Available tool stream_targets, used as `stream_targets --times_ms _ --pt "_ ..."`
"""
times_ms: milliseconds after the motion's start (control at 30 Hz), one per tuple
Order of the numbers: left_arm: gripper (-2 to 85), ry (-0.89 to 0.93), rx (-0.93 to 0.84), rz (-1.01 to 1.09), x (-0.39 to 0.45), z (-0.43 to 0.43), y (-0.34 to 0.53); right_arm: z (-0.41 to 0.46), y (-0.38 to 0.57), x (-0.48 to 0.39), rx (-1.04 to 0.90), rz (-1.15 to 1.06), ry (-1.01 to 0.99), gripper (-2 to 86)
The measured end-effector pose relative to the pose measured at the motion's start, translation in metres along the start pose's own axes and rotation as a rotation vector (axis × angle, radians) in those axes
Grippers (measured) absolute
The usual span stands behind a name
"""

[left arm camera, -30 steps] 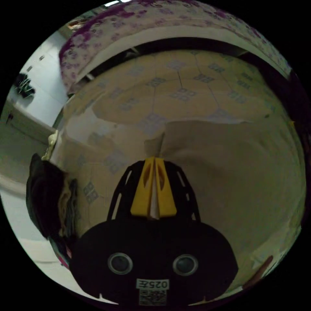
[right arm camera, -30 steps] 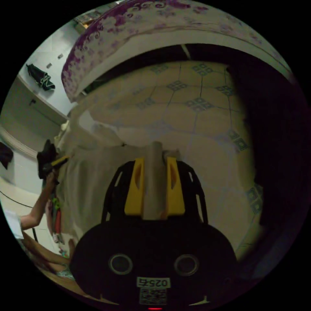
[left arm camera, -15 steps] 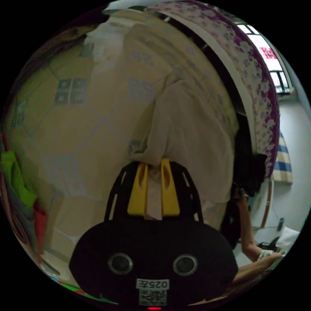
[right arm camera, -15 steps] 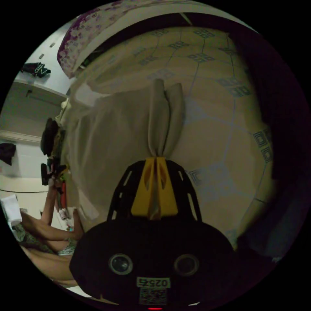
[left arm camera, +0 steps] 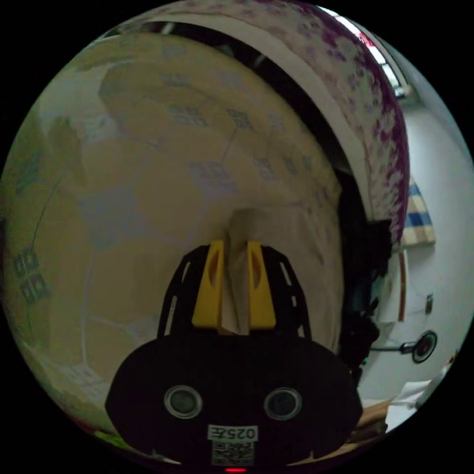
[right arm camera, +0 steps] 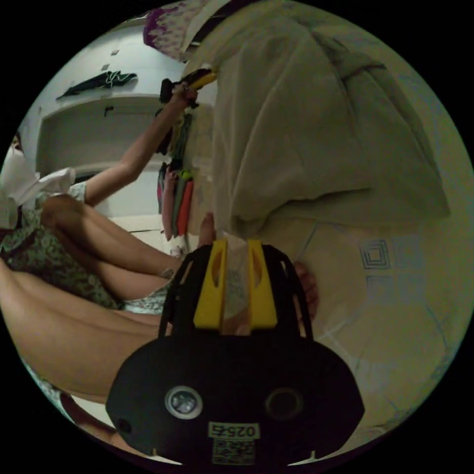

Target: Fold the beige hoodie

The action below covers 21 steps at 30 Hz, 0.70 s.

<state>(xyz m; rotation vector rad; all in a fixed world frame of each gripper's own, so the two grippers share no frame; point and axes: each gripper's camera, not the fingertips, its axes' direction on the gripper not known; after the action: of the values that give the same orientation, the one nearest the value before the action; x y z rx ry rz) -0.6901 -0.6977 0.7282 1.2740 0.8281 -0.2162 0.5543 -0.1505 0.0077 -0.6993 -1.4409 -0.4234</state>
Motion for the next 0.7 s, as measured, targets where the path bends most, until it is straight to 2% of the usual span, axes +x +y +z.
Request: stream_targets --times_ms 33,100,200,267,333,400,467,533,700 --pt "3.8 0.059 0.071 -0.037 -0.015 -0.019 0.013 -0.019 0.003 -0.001 0.022 -0.015 -0.031 11.2" --pt "4.8 0.176 0.07 -0.049 -0.033 -0.036 0.042 -0.059 -0.002 0.002 0.079 -0.04 -0.047 14.3" --pt "7.2 0.246 -0.039 -0.046 -0.045 -0.029 0.11 -0.131 -0.046 0.028 0.203 -0.076 -0.029 20.8" --pt "8.4 0.33 -0.137 -0.098 -0.048 -0.006 0.158 -0.163 -0.109 0.063 0.166 -0.109 -0.054 23.2" --pt "8.3 0.404 -0.145 -0.166 -0.05 0.004 0.189 -0.17 -0.15 0.089 0.1 -0.087 -0.165 22.2" --pt "8.1 0.405 -0.116 -0.216 -0.047 0.003 0.216 -0.166 -0.166 0.087 0.087 -0.123 -0.215 19.6" --pt "8.0 0.392 -0.092 -0.219 -0.035 -0.006 0.243 -0.143 -0.155 0.05 -0.004 -0.198 0.005 20.1" --pt "8.0 0.346 -0.107 -0.192 -0.024 -0.011 0.256 -0.128 -0.128 0.027 -0.004 -0.225 0.158 20.1" --pt "7.5 0.278 -0.217 -0.165 -0.02 0.004 0.276 -0.109 -0.061 0.043 0.029 -0.124 0.172 18.4"
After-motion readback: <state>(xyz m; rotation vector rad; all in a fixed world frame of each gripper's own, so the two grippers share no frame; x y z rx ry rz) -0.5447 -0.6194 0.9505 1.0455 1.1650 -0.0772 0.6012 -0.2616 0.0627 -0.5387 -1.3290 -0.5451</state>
